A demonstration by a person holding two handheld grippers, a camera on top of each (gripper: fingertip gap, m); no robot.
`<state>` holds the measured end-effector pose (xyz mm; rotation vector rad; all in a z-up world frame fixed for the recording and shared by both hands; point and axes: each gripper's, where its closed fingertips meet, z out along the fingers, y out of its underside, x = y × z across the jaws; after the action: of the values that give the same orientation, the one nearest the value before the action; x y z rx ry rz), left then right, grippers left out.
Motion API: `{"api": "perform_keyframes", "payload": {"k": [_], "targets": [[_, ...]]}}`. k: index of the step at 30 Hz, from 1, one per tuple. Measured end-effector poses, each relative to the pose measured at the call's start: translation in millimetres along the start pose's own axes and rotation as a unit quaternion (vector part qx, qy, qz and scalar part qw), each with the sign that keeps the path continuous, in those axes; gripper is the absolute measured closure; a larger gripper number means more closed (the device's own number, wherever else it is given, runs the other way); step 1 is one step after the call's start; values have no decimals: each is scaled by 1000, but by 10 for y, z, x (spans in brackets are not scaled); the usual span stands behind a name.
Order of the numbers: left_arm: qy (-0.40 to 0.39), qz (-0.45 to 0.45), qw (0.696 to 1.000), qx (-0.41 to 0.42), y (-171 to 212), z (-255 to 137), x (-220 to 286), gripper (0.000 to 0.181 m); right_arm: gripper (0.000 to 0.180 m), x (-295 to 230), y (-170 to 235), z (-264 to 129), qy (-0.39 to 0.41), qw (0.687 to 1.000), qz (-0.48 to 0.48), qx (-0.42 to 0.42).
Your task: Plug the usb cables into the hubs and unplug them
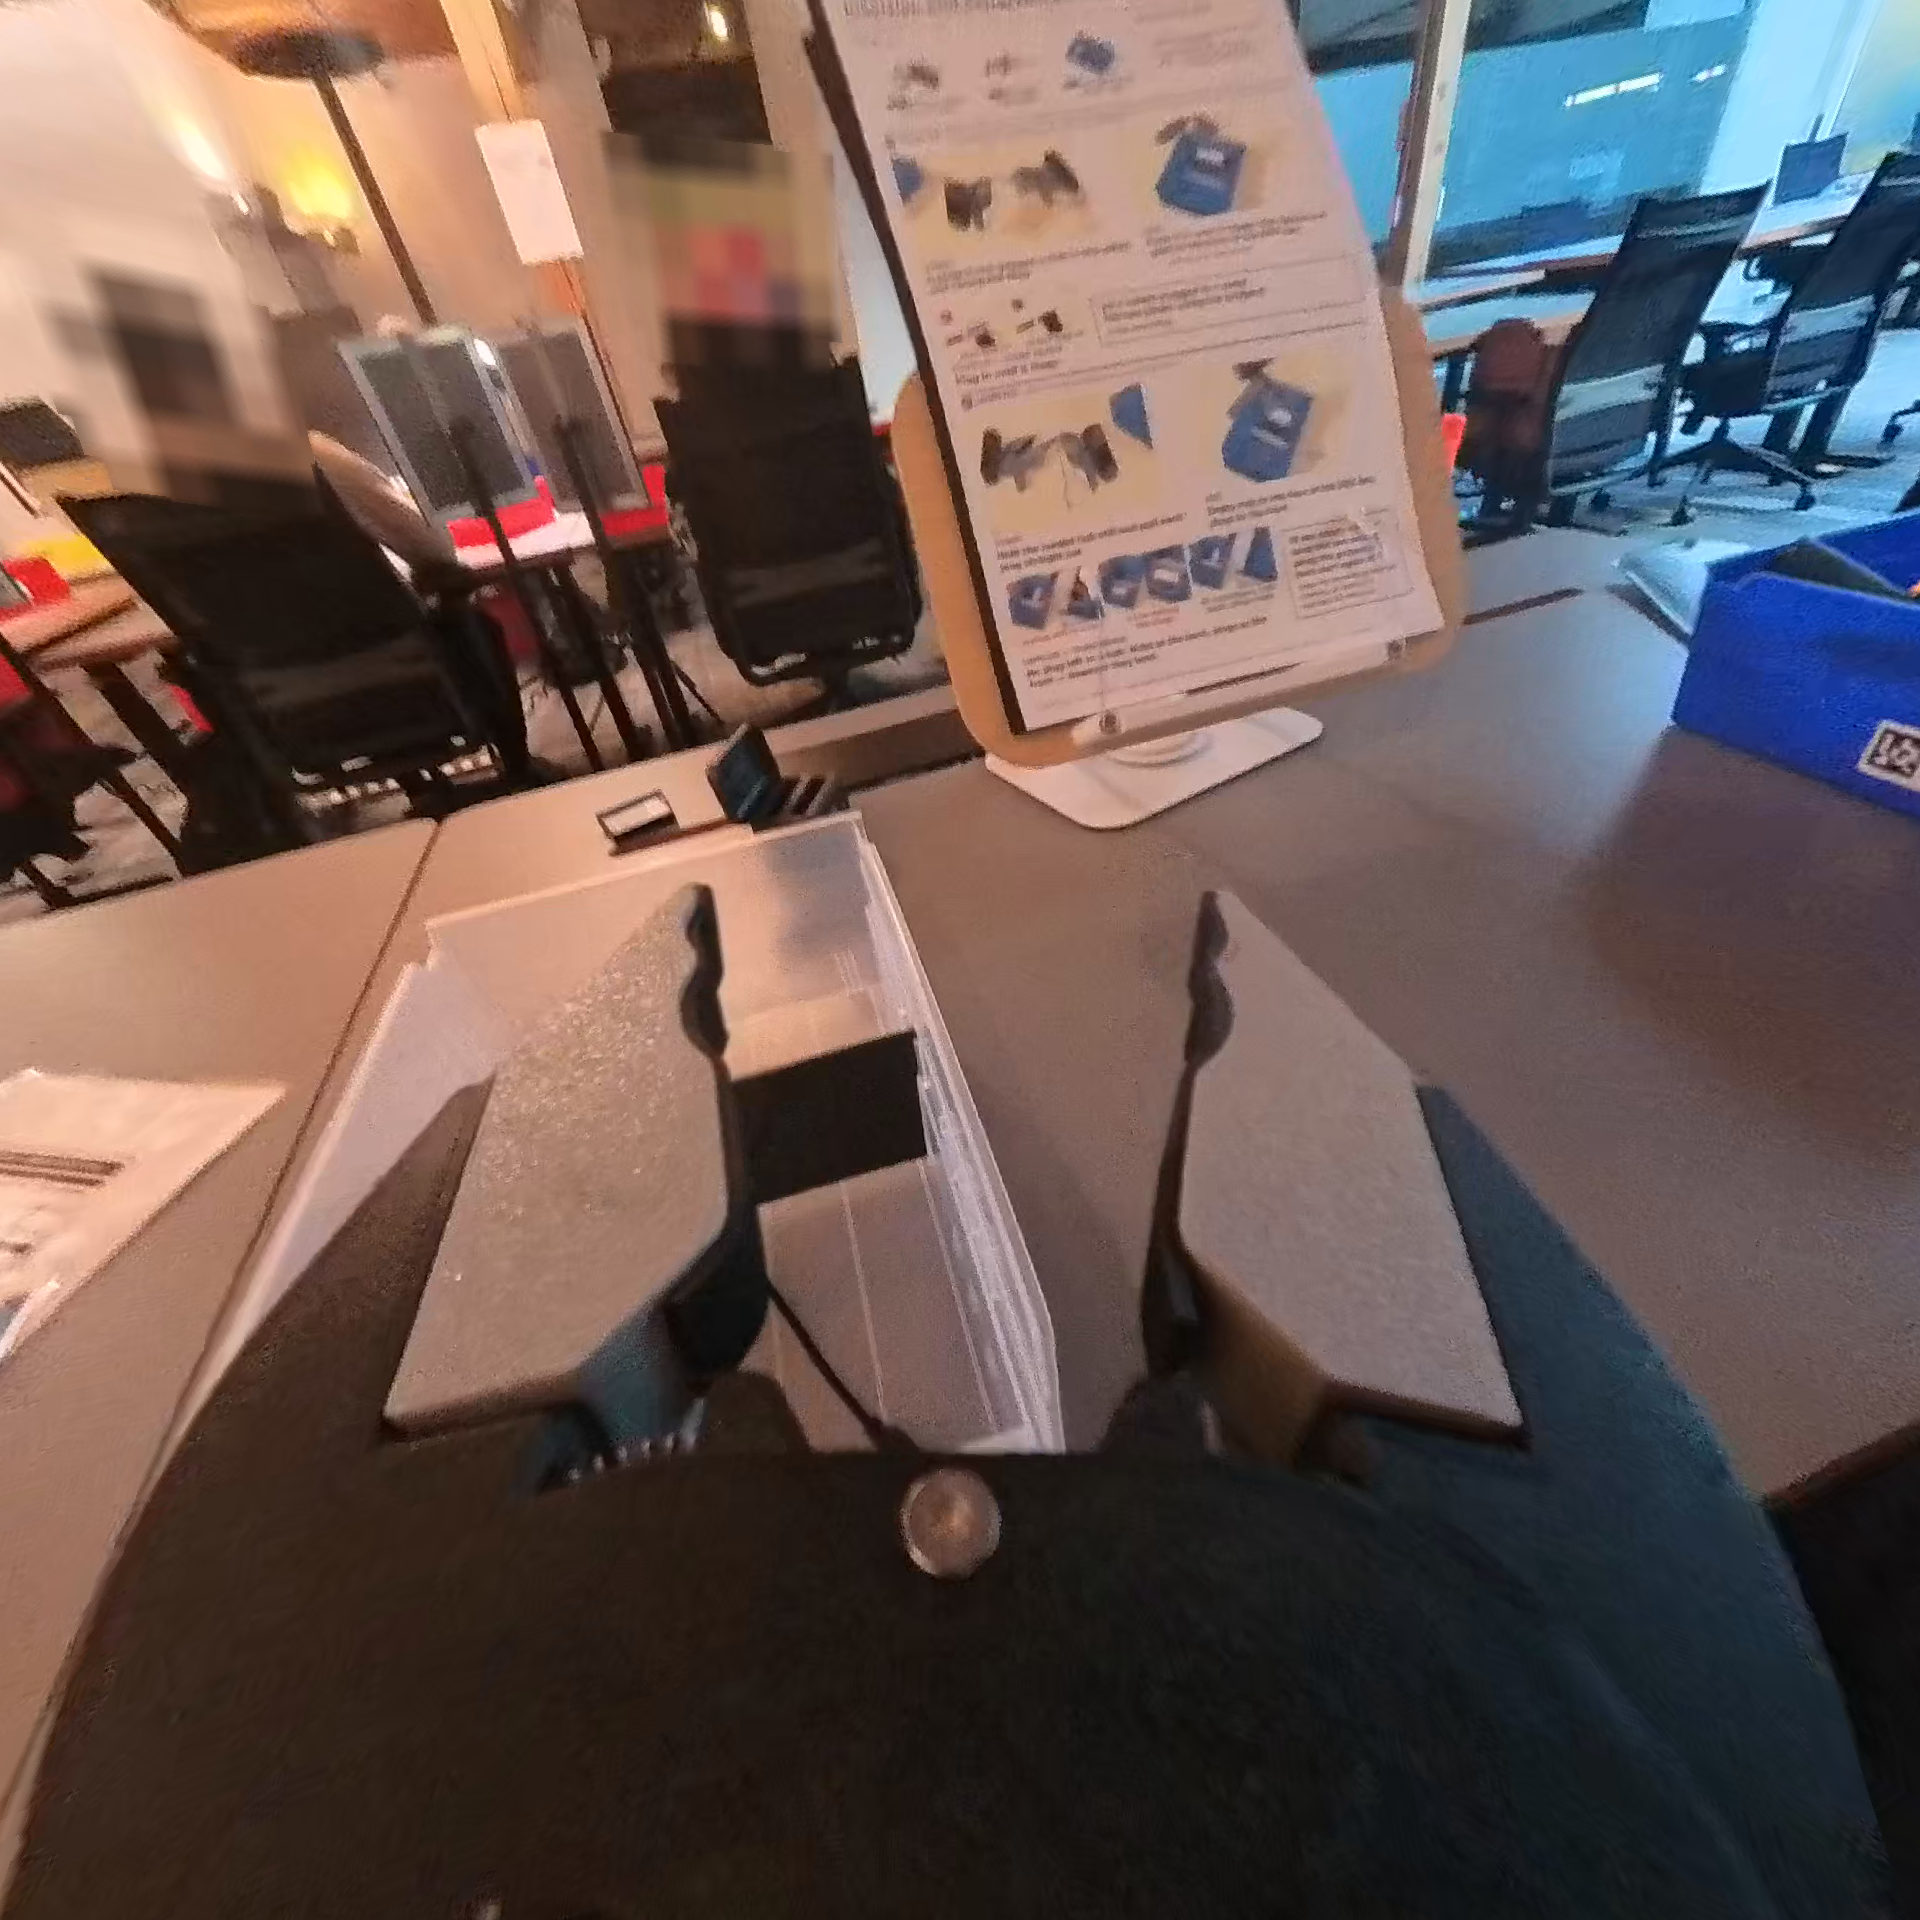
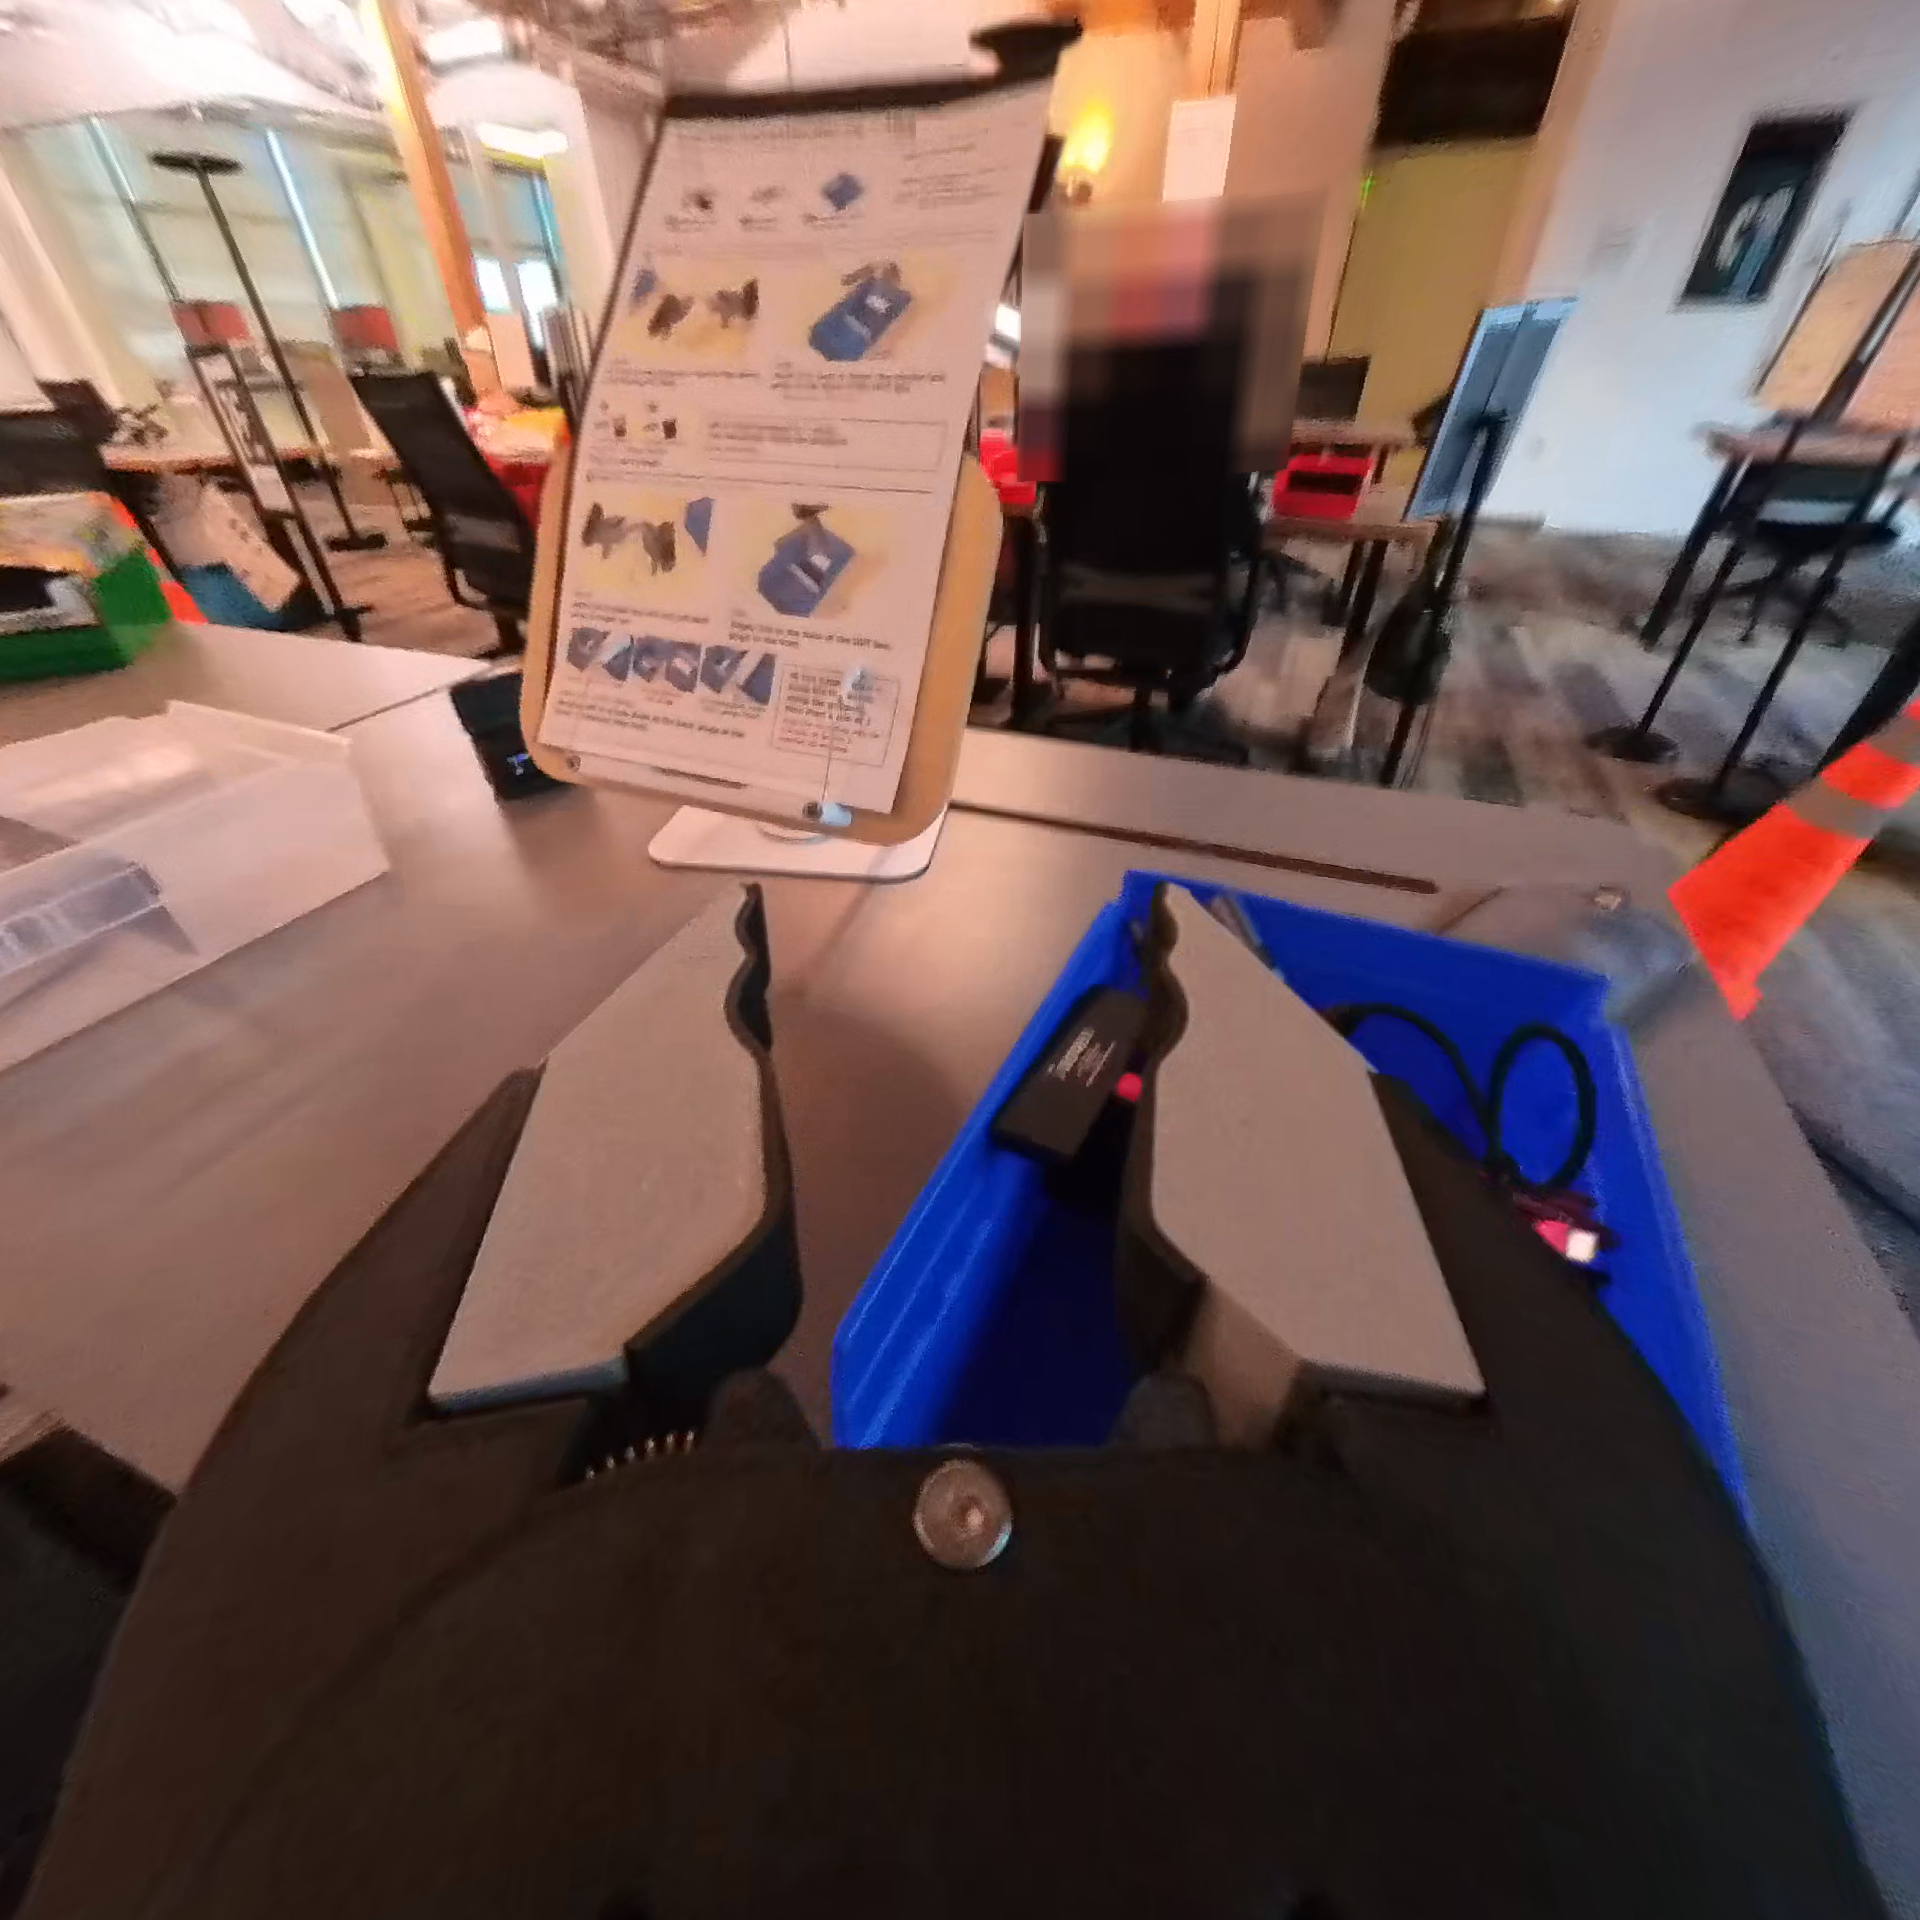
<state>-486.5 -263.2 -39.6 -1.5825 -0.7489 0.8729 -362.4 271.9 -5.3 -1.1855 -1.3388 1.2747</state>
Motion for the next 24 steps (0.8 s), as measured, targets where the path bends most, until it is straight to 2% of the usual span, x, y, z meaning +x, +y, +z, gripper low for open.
{"api": "perform_keyframes", "payload": {"k": [3,8,14,15,16,17,20,24], "targets": [[-6,7,999,-46,276,122,13,88,102,-28,-56,-43,-5,1000,-10,14],[-7,40,990,-138,762,338,80,83,87,9,173,30,0,999,-20,-40],[-27,50,974,-221,1299,498,-86,85,86,-94,210,80,-8,998,-36,-48],[-16,49,973,-225,1334,507,-85,93,86,-100,247,106,-8,998,-38,-56],[16,39,973,-227,1343,493,-14,131,87,-107,309,134,-10,997,-39,-70],[25,43,969,-241,1385,473,-13,160,86,-117,390,165,-13,995,-38,-90],[-29,103,959,-262,1419,408,-257,176,85,-182,628,242,-25,988,-35,-151],[-21,103,961,-256,1412,404,-342,176,86,-381,861,284,-51,973,-57,-216]]}}
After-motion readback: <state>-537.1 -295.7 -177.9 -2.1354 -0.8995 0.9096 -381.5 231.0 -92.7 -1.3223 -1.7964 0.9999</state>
